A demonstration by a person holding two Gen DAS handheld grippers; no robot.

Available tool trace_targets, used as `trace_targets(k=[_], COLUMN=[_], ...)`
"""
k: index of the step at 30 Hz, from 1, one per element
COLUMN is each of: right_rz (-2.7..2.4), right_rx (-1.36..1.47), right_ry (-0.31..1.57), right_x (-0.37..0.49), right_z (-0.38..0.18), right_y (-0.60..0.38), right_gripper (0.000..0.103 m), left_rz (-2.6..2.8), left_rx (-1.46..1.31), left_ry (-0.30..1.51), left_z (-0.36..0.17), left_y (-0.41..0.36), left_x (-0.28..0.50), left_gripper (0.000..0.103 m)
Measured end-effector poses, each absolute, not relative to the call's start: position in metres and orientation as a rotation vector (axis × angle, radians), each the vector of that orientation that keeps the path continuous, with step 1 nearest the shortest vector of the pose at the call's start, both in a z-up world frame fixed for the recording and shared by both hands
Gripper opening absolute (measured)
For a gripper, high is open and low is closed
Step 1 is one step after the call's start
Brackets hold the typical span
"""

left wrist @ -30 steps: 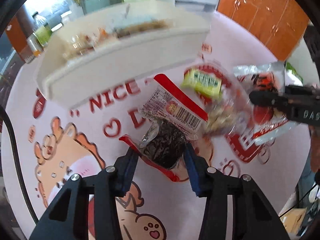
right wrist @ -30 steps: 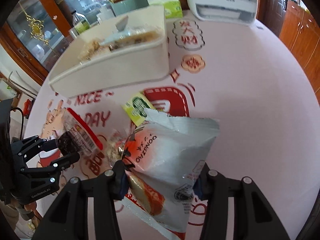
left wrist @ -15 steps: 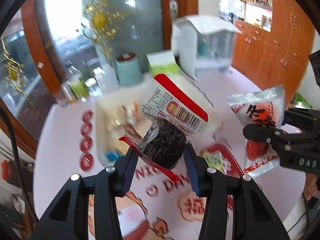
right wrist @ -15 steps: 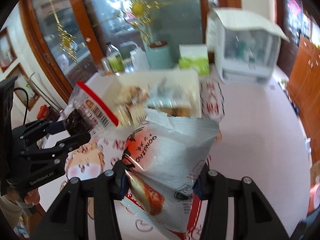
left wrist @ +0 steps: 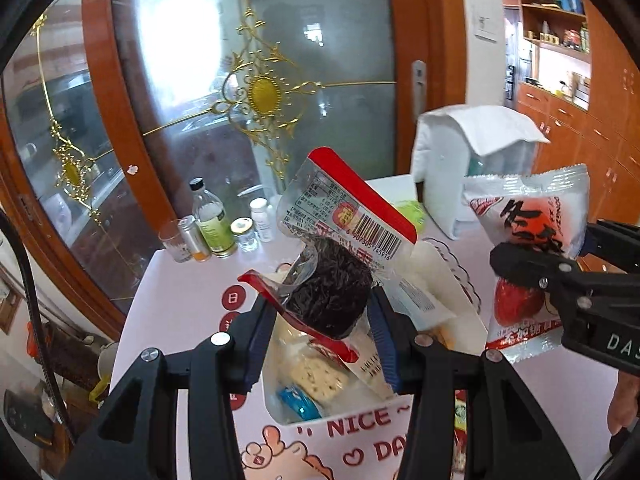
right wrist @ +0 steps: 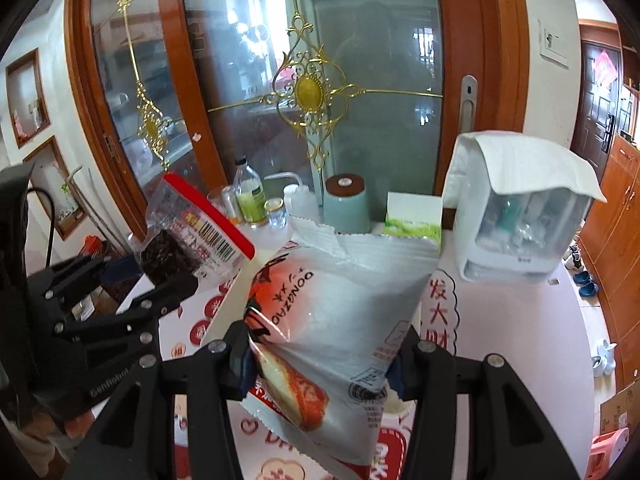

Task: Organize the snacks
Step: 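Carry both packs over the white tray and open both tools to drop them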

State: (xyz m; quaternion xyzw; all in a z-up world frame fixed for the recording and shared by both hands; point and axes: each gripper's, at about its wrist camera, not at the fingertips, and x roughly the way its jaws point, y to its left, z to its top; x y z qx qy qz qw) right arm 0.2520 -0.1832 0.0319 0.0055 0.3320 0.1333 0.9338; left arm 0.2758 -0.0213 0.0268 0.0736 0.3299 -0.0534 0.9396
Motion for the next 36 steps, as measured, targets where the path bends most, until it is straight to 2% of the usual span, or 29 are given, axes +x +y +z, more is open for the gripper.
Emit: trace_targets(k=[11, 14, 16, 17, 18, 26, 29, 31, 36], right_rz=[0.217, 0.211, 0.211, 0.214, 0.216, 0.203, 0.202, 0.212, 0.218], right_rx=[0.025, 0.015, 0.0, -0.004, -0.007, -0.019, -0.014, 0.009, 0.044], right_ry=[0.706, 0.728, 0.748, 0.757, 0.767, 0.793, 0.776, 0.761, 0.771], right_x=[0.312, 0.323, 0.328, 0.331, 0.333, 0.329, 0.327, 0.327, 0.323], right_z=[0.032, 0.025, 0.019, 0.016, 0.012, -0.006, -0.005, -0.003, 0.0], right_y=[-0.172, -0.168, -0.164, -0.163, -0.161, -0.16, -0.161, -0.164, -0.166], right_gripper=[0.051, 0.053, 0.054, 0.055, 0.056, 0.059, 0.066, 0.077, 0.079], left_rz=[-0.023, 0.007, 0.021, 0.024, 0.035, 0.041, 0.037, 0.035, 0.028], left_rx=[0.131, 0.122, 0.11, 0.108, 0.109, 0.128, 0.131, 0.131, 0.137], left_ry=[0.726, 0.754, 0.788, 0.801, 0.806, 0.825, 0.826, 0.824, 0.803], left_z=[0.01, 0.0, -0.011, -0.015, -0.02, -0.041, -0.041, -0.04, -0.032], left_y=[-0.01, -0.008, -0.004, -0.004, -0.002, 0.001, -0.002, -0.004, -0.007], left_x=[0.328, 0.339, 0.35, 0.352, 0.355, 0.346, 0.341, 0.336, 0.323], left_gripper=[0.046, 0.049, 0.074, 0.092, 0.095, 0.095, 0.095, 0.095, 0.095])
